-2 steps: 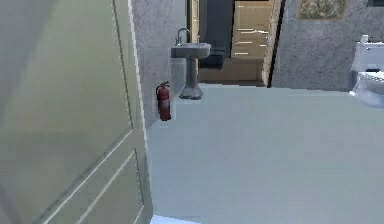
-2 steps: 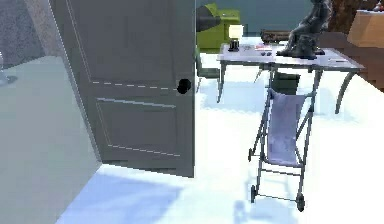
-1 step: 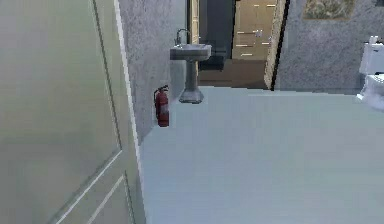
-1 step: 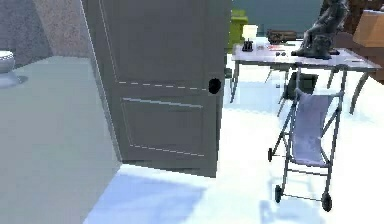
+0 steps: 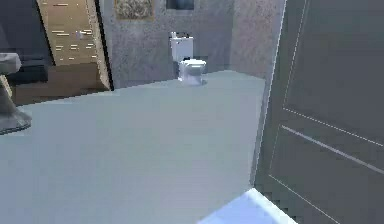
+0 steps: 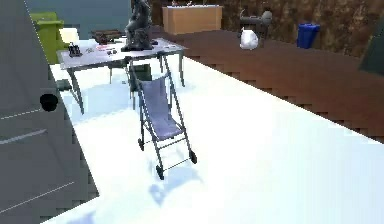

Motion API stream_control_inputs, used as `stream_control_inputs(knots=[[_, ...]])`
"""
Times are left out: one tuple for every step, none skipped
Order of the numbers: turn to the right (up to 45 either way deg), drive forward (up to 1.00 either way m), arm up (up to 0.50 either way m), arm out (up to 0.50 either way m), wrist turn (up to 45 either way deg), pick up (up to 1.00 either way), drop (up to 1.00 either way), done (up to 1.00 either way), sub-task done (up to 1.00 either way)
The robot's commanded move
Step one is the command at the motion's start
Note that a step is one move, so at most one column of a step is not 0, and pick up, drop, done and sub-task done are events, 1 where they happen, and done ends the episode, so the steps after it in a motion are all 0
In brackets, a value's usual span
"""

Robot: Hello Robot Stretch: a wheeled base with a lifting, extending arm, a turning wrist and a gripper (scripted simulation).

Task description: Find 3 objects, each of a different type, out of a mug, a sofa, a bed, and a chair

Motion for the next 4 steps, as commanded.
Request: stream_control_inputs(knots=[[45.0, 0.0, 0.0, 0.0, 0.0, 0.0, 0.0, 0.0, 0.0], [9.0, 0.0, 0.0, 0.0, 0.0, 0.0, 0.0, 0.0, 0.0], [0.0, 0.05, 0.0, 0.0, 0.0, 0.0, 0.0, 0.0, 0.0], [-45.0, 0.0, 0.0, 0.0, 0.0, 0.0, 0.0, 0.0, 0.0]])
